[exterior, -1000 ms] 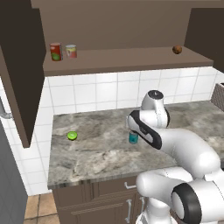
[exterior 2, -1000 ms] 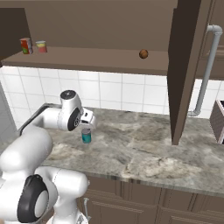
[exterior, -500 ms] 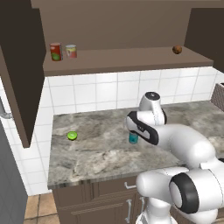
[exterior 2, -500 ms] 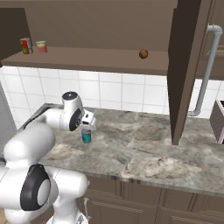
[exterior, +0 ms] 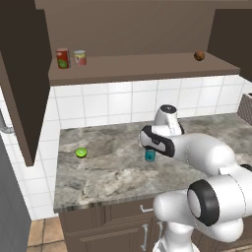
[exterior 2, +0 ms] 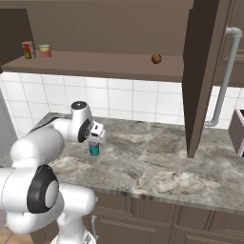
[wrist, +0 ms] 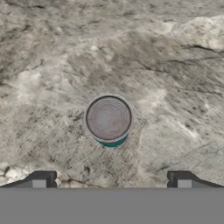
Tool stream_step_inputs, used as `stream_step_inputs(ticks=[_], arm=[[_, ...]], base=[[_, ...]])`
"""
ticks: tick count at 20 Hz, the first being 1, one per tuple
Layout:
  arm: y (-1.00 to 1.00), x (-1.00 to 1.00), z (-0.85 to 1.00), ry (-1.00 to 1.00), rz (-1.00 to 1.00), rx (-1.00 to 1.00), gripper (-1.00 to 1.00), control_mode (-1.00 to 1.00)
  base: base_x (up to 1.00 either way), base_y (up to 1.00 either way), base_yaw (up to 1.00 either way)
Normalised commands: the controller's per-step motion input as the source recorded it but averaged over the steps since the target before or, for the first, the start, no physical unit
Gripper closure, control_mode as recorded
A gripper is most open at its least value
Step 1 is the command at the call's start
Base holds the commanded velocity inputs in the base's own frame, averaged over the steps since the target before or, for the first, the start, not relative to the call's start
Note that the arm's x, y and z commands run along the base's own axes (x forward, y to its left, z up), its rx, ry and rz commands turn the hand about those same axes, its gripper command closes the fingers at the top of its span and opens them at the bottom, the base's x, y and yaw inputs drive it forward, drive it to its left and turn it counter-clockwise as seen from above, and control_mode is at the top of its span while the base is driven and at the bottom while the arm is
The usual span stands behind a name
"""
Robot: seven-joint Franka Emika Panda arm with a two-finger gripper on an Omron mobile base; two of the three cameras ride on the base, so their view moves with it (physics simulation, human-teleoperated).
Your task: Pick the cans from the counter and place them in their designated side in the cabinet.
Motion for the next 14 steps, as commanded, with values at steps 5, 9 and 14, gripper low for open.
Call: stream_step_inputs(ticks=[5,9,14], arm=[[0.00,0.13,-0.17,0.04,0.00,0.00,-1.00,-1.00],[0.00,0.14,-0.19,0.04,0.00,0.00,-1.00,-1.00],[0.00,0.15,-0.16,0.03,0.00,0.00,-1.00,-1.00]], base=[[0.00,0.00,0.00],[0.00,0.00,0.00],[0.00,0.00,0.00]])
